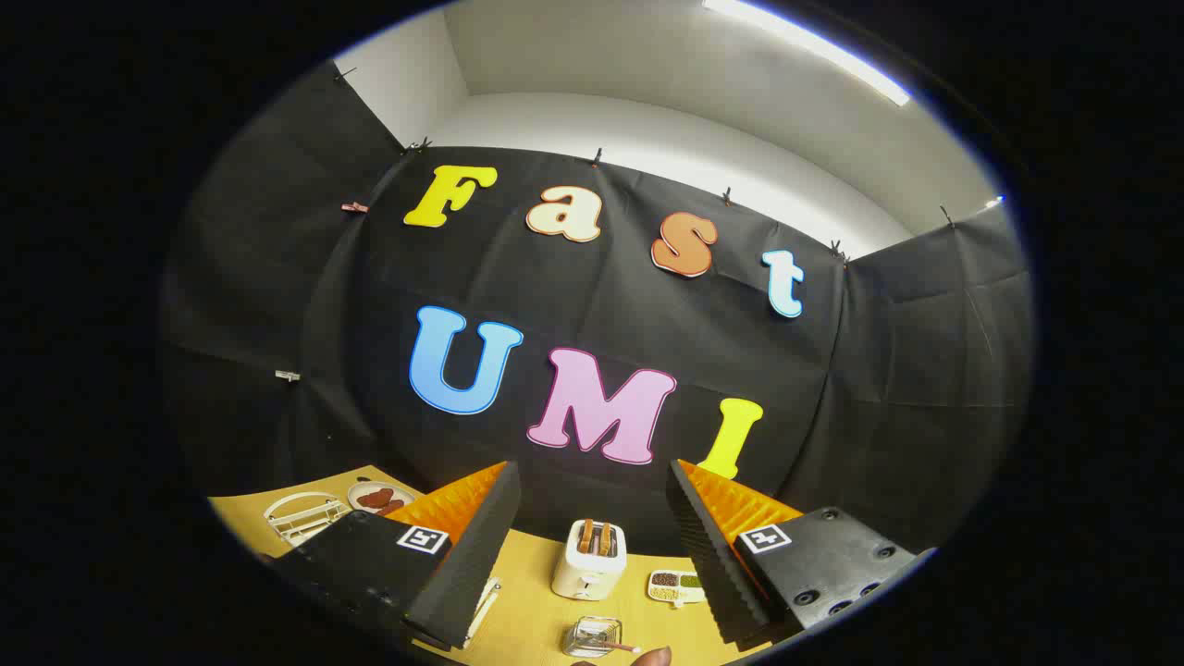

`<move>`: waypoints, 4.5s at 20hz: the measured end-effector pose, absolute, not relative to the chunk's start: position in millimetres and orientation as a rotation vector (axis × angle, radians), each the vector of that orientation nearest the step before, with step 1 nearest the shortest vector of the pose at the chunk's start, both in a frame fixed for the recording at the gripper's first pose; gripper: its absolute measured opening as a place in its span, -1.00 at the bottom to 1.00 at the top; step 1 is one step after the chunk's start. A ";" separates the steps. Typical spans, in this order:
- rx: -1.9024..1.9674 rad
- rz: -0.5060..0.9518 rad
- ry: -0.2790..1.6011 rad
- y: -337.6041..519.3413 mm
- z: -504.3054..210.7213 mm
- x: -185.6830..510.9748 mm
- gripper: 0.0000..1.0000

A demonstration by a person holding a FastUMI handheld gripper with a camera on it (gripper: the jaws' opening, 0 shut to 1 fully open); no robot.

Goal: Take the plate from the dish rack, then take the spoon from the basket and place it into the plate.

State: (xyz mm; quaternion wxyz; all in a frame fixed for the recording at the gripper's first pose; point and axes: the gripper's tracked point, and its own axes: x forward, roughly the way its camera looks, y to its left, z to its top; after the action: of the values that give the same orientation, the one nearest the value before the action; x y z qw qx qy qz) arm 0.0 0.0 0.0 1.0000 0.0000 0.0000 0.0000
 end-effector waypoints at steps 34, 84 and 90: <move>0.103 0.240 0.678 164.4 -166.2 44.3 0.97; 0.745 0.231 1.021 8.9 -312.5 -117.7 -0.43; 0.910 0.234 1.113 28.2 -390.9 -154.5 -0.44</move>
State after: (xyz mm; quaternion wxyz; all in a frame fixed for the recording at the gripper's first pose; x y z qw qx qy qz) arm -154.5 28.2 -390.9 0.7463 0.4157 0.5087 0.1070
